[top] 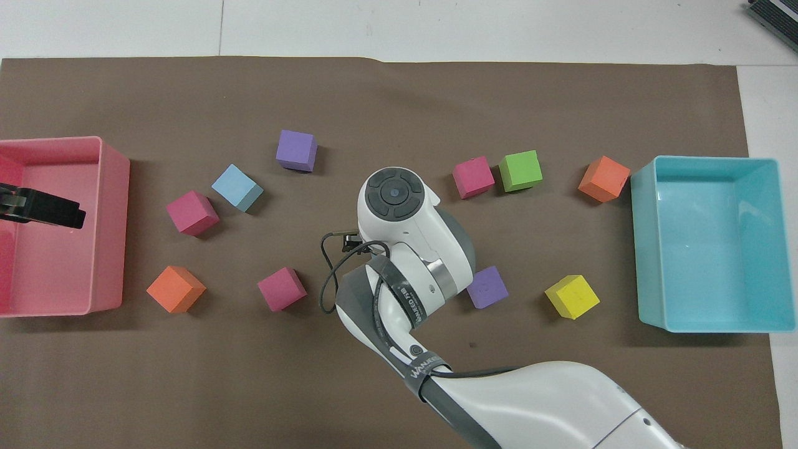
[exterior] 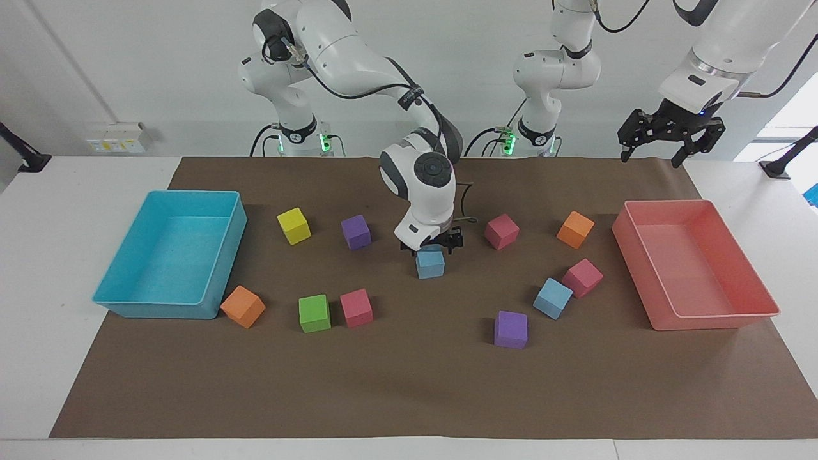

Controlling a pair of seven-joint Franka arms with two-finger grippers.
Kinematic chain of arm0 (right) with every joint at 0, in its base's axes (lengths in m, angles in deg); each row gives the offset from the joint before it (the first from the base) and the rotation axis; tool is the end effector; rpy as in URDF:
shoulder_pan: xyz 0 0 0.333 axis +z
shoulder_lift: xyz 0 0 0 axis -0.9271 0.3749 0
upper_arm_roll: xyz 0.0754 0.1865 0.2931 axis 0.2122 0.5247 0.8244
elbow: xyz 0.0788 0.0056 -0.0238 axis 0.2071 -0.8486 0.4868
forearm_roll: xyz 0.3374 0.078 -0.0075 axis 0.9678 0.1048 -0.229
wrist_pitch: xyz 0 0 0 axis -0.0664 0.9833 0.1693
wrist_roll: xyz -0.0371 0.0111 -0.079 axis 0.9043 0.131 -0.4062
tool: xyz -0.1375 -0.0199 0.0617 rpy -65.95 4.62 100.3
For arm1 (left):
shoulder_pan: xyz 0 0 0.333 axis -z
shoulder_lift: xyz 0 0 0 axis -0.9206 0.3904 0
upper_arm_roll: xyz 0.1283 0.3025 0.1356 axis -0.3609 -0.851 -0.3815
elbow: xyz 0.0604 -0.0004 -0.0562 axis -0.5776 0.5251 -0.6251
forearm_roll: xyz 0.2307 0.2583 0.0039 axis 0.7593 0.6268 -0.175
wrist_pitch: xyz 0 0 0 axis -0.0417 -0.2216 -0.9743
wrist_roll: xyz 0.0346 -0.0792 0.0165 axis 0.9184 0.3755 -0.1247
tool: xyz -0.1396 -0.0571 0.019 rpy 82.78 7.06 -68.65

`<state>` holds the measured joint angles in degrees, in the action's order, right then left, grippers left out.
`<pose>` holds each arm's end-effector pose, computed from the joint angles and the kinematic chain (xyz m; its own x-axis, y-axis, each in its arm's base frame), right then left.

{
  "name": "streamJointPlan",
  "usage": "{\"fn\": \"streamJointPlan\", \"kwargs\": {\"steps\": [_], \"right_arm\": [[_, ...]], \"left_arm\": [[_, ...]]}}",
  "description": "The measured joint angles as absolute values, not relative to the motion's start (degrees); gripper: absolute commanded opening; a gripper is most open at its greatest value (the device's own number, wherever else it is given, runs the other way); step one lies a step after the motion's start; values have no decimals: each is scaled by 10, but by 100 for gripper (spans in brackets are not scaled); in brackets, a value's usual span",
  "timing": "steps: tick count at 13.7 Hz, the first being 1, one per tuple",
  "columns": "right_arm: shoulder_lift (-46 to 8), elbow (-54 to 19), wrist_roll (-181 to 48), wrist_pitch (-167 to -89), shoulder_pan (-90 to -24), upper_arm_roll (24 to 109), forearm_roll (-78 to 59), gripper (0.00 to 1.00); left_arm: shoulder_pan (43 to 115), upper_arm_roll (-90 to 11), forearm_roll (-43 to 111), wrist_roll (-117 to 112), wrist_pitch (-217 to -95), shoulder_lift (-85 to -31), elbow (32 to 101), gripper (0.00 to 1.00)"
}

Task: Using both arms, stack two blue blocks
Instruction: 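Carry the light-blue cube to the table center and release it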

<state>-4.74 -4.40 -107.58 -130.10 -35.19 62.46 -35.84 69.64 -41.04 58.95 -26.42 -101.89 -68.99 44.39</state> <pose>0.5389 0.3919 0.3514 0.9980 0.0045 -0.0629 0.0004 -0.9978 -0.0666 0.4870 -0.0352 0.6478 0.9762 -0.2166 -0.0113 -0.2166 -0.9763 0.0000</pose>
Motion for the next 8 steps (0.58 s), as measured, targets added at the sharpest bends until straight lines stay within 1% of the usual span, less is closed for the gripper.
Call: {"fn": "streamJointPlan", "kwargs": {"steps": [5, 8], "right_arm": [[-119, -46, -1077, -1295, -386, 620, -359, 100], [-156, -46, -1070, -1255, -421, 619, -360, 100]], "left_arm": [[696, -410, 590, -259, -1019, -690, 444, 100], [697, -410, 589, -204, -1038, -688, 448, 100]]}}
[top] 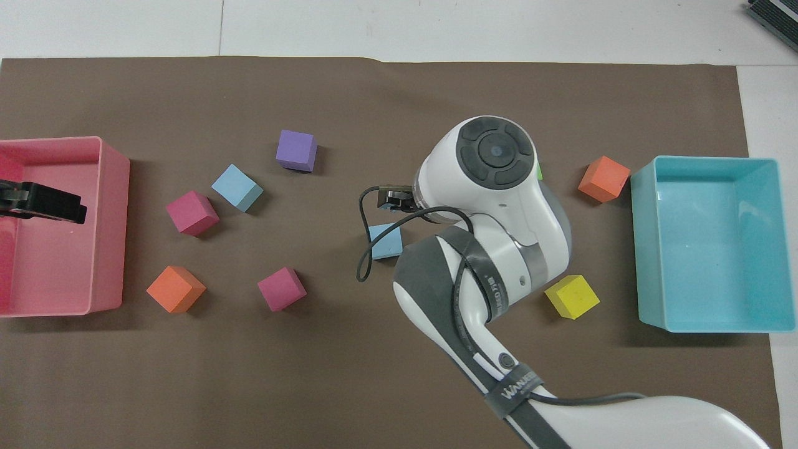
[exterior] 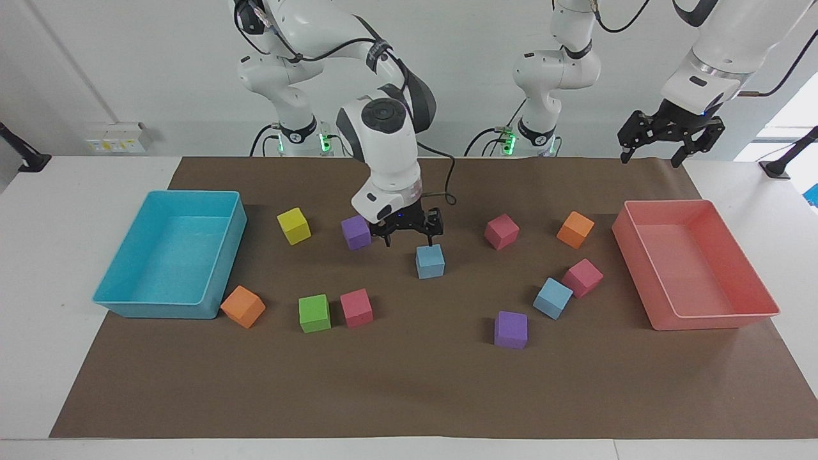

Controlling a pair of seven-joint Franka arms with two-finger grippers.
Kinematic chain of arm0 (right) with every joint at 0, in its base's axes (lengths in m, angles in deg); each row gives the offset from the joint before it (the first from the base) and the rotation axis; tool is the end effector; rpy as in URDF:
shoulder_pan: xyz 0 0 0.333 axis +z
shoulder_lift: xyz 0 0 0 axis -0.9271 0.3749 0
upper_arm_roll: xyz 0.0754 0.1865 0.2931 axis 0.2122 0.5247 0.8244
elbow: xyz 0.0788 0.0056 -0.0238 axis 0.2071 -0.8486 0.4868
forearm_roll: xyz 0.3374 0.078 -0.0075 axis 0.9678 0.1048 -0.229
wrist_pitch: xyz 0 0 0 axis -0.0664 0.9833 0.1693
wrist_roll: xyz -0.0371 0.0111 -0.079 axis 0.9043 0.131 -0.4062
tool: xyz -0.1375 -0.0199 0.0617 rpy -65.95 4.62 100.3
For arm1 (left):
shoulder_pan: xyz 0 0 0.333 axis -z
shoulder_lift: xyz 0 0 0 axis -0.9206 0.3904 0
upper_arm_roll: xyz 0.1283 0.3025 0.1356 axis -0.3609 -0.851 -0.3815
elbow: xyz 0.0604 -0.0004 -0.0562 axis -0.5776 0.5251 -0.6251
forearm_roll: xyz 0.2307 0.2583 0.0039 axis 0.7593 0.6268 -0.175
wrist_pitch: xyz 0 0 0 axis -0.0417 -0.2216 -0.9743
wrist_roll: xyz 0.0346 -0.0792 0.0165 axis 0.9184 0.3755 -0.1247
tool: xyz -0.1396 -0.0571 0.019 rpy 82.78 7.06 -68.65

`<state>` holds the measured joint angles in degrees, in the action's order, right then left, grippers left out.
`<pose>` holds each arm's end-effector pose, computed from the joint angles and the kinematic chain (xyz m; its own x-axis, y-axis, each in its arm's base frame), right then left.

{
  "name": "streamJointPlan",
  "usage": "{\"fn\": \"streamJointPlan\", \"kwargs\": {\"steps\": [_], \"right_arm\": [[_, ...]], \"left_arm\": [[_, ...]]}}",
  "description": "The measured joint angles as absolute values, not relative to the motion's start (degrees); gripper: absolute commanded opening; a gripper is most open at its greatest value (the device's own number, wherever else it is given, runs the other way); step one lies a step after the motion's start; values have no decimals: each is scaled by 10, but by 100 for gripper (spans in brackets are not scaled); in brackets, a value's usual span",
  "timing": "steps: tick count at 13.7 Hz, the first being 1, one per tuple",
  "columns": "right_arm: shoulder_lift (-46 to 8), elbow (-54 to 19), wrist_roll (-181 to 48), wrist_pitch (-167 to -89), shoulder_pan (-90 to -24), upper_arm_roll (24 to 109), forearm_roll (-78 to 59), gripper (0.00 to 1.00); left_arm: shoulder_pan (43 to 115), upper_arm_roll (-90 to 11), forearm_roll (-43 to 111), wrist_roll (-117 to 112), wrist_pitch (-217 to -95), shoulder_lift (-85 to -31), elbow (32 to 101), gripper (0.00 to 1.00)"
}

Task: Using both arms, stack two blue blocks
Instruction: 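Withdraw the right gripper while the left gripper reaches the other blue cube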

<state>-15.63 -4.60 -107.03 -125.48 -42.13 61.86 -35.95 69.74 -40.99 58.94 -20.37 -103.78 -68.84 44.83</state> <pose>0.5605 0.3071 0.4664 0.9937 -0.1077 0.0319 -0.1033 -0.9877 -0.1171 0.4924 -0.0369 0.6462 0.9933 -0.1152 0.0114 -0.1152 -0.9933 -0.0019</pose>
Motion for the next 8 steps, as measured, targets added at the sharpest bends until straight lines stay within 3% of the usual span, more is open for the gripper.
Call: {"fn": "streamJointPlan", "kwargs": {"steps": [8], "right_arm": [[-229, -48, -975, -1139, -521, 617, -369, 100]], "left_arm": [[722, -404, 589, 28, -1204, -648, 527, 100]]}}
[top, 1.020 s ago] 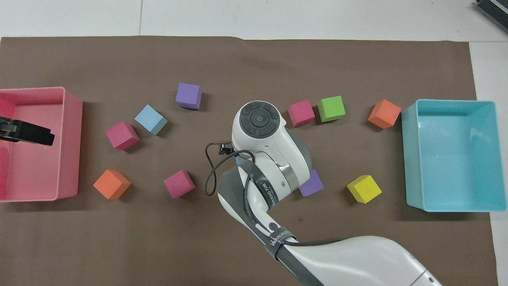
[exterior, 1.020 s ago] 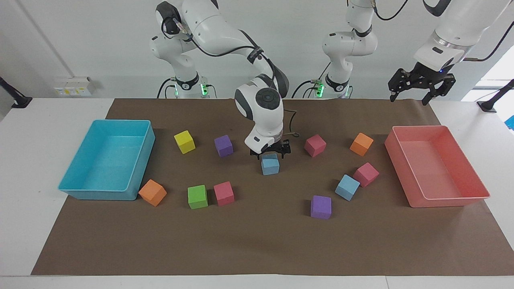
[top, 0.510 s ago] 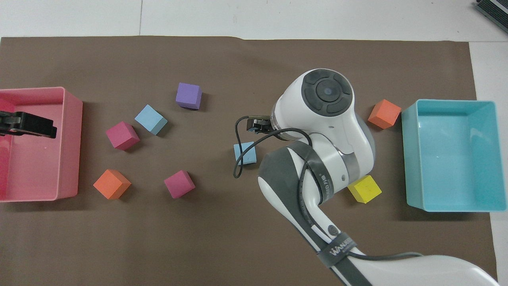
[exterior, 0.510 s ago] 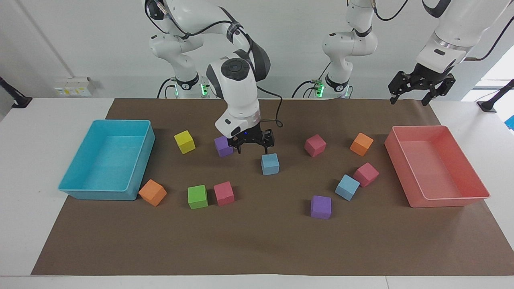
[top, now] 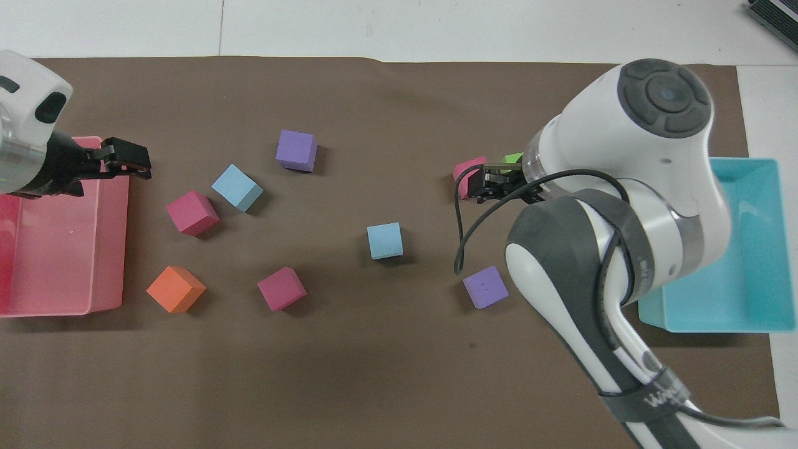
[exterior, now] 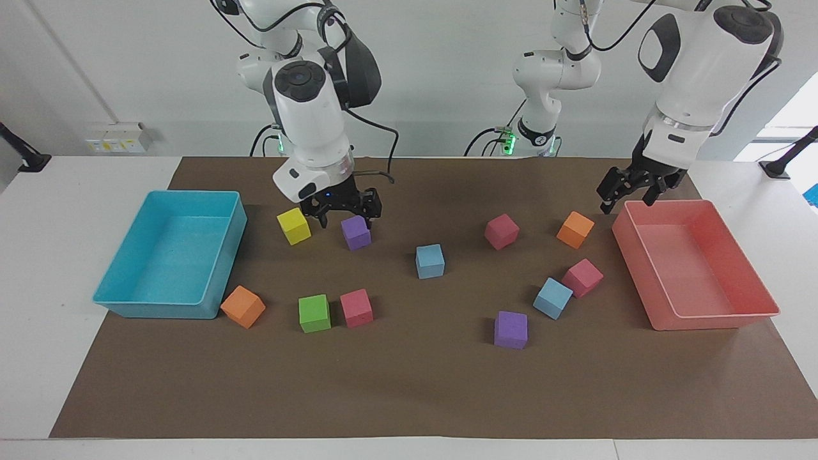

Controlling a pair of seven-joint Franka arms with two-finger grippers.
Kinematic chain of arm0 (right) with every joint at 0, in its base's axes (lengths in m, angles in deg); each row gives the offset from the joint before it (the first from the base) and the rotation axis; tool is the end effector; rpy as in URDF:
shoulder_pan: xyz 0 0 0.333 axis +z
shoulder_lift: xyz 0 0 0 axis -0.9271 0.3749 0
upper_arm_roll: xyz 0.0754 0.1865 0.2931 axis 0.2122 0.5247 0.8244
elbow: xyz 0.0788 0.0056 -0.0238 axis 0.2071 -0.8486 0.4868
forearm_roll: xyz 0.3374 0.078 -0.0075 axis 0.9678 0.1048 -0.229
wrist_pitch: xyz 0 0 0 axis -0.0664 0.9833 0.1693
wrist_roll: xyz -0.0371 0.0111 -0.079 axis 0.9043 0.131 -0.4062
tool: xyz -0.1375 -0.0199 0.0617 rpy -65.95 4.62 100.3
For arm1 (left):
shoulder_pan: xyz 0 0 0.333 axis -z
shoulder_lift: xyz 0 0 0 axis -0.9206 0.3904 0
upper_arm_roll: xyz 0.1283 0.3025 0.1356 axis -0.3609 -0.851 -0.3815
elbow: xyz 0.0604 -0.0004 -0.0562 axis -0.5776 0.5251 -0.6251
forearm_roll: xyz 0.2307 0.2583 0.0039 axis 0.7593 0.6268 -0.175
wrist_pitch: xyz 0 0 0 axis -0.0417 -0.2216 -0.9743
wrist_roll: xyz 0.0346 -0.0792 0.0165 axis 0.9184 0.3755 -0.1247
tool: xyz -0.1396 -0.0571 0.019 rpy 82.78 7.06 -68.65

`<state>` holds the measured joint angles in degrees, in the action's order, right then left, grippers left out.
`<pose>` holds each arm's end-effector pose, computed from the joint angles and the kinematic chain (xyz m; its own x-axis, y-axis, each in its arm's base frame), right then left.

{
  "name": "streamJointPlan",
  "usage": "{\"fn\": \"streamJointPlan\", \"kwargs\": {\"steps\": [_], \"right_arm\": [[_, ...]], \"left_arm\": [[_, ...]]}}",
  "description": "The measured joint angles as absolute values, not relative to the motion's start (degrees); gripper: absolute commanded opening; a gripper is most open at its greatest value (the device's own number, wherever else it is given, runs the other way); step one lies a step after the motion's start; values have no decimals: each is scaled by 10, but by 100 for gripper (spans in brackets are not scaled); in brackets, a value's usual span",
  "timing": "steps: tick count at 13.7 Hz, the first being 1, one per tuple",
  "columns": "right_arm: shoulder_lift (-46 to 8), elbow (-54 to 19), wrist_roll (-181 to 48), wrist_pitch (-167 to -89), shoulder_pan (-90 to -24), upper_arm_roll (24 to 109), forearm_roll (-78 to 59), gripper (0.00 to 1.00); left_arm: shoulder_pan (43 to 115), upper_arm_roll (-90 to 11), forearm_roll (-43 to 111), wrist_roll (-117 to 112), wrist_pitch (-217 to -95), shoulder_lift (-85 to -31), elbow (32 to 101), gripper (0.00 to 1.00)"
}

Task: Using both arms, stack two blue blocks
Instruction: 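Withdraw the right gripper while the left gripper reaches the other blue cube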

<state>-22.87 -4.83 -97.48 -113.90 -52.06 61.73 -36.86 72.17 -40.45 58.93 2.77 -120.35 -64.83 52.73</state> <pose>0.5569 0.1896 0.5228 0.9951 -0.0978 -0.0141 -0.0985 -0.9932 -0.0618 0.5412 -0.0683 0.5777 0.9682 0.2349 0.0863 0.2328 -0.9719 0.0339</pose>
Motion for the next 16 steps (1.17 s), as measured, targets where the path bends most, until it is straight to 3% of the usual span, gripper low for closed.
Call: {"fn": "streamJointPlan", "kwargs": {"steps": [7, 11, 16], "right_arm": [[-293, -48, -881, -1068, -623, 617, -369, 100], [-304, -50, -834, -1052, -657, 617, -363, 100], [-304, -79, -766, -1061, -682, 617, -239, 100]], "left_arm": [[758, -405, 595, 231, -1322, -552, 536, 100], [779, -405, 611, 325, -1381, -485, 536, 100], [779, -408, 612, 354, -1401, -464, 557, 100]]}}
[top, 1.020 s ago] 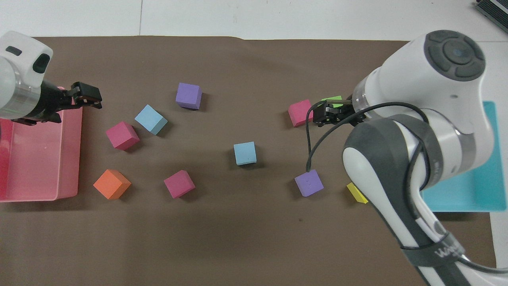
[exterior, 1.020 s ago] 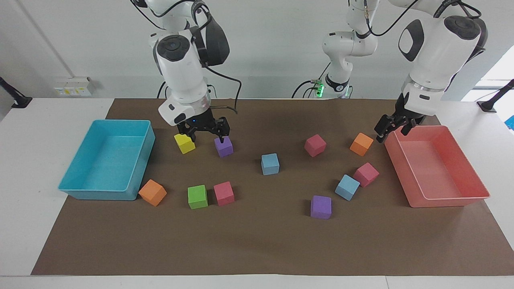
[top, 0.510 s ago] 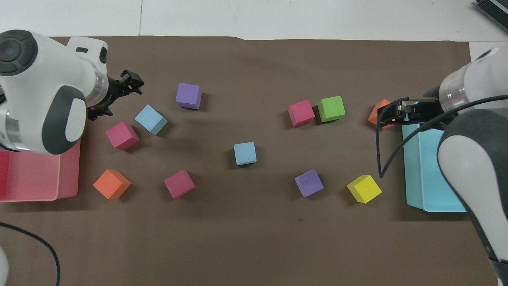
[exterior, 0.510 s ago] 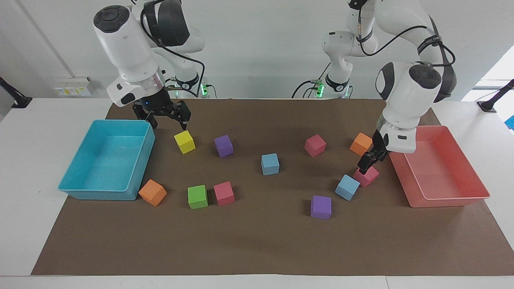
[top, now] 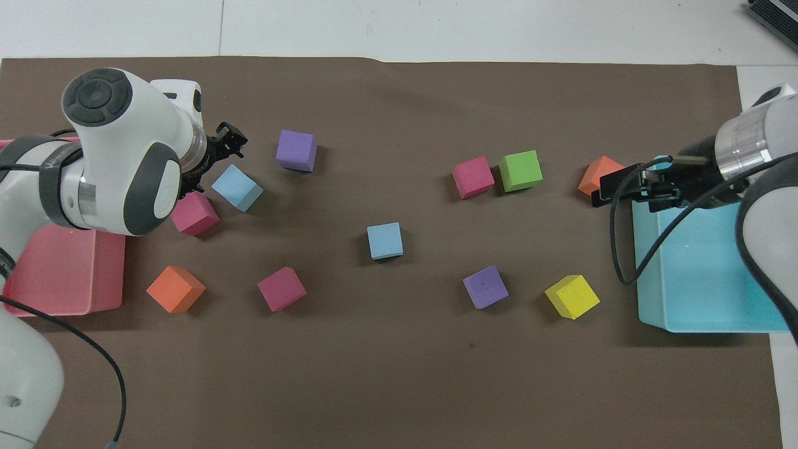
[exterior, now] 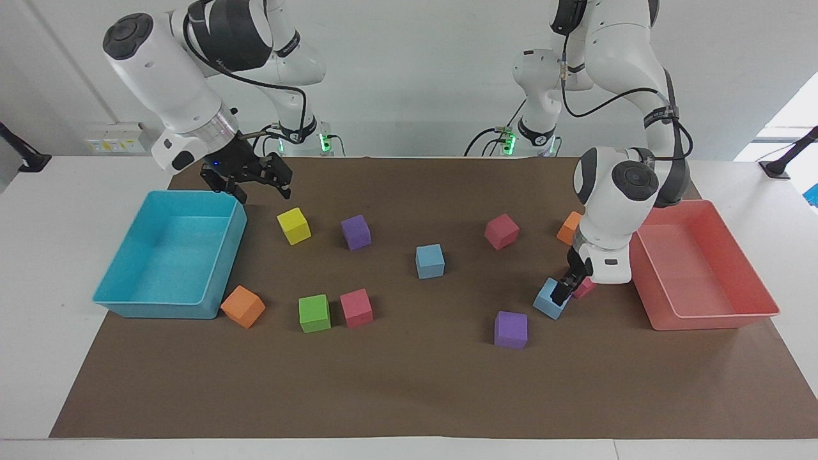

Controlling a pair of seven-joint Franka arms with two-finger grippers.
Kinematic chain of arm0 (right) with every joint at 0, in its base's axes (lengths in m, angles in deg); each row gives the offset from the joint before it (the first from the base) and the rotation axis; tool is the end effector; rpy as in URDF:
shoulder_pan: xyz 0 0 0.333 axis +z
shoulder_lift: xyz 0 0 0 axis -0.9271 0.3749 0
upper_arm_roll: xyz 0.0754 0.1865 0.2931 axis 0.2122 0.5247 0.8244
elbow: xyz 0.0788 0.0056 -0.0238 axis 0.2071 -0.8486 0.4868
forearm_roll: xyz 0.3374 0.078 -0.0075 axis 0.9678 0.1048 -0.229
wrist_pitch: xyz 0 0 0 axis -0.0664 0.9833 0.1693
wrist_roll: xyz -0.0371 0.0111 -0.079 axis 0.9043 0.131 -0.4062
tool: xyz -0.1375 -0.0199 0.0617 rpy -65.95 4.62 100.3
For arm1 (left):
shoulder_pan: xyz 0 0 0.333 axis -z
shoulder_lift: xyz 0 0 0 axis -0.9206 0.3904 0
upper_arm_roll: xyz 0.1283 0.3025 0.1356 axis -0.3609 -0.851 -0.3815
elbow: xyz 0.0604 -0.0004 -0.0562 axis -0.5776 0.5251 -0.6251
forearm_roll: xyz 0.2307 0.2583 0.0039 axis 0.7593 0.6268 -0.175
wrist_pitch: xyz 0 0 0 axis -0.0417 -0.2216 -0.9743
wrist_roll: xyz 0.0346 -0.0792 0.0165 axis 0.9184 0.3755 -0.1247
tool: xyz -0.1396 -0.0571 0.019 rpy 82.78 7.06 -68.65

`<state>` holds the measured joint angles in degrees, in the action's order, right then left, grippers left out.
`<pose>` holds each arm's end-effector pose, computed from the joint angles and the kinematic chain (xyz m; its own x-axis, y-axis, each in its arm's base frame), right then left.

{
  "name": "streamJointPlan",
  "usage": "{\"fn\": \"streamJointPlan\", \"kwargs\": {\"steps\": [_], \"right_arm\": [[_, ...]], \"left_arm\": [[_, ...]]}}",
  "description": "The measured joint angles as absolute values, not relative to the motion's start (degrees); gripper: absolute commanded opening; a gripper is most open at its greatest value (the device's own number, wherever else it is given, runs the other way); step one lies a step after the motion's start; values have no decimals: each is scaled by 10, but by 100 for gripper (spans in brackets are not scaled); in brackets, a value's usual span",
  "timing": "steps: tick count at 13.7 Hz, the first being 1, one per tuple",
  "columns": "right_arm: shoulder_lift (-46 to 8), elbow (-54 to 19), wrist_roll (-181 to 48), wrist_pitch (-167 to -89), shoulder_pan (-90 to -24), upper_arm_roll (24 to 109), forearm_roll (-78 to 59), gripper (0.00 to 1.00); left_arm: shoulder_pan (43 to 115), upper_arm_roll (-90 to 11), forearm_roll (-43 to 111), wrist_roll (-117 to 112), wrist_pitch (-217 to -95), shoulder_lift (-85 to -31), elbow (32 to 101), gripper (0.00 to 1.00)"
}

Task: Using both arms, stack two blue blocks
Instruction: 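Withdraw the right gripper while the left gripper reaches the other blue cube, then grasp the blue cube with the left gripper while the right gripper returns center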

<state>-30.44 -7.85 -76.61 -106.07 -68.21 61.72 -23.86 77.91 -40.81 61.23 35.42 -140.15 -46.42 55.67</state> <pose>0.5316 0.0593 0.5679 0.9978 -0.0266 -0.0605 -0.0424 -0.9601 -0.2764 0.6230 -0.1342 0.3978 0.7667 0.6393 0.0591 0.6382 -0.7689 0.0380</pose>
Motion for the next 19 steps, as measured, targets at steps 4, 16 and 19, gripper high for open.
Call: {"fn": "streamJointPlan", "kwargs": {"steps": [4, 16, 19], "right_arm": [[-296, -148, -693, -1125, -689, 618, -115, 100], [-245, -294, -527, -1301, -591, 625, 143, 0], [-217, -297, -522, -1334, -572, 625, 178, 0]], "left_arm": [[779, -408, 612, 360, -1475, -464, 607, 100], [787, -406, 612, 368, -1482, -458, 636, 62], [787, -406, 613, 369, -1482, -458, 636, 40]]}}
